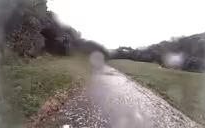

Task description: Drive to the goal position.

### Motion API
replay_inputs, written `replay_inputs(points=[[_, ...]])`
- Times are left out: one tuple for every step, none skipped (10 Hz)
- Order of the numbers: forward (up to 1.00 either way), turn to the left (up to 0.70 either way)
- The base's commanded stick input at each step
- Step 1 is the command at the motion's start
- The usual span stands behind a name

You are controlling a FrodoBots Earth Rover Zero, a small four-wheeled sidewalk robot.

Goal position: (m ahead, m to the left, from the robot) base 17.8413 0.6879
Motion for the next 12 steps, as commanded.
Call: replay_inputs(points=[[0.7,0.0],[0.7,0.0],[0.7,0.0],[0.7,0.0],[0.7,0.0],[0.7,0.0],[0.7,0.0],[0.7,0.0],[0.7,0.0],[0.7,0.0],[0.7,0.0],[0.7,0.0]])
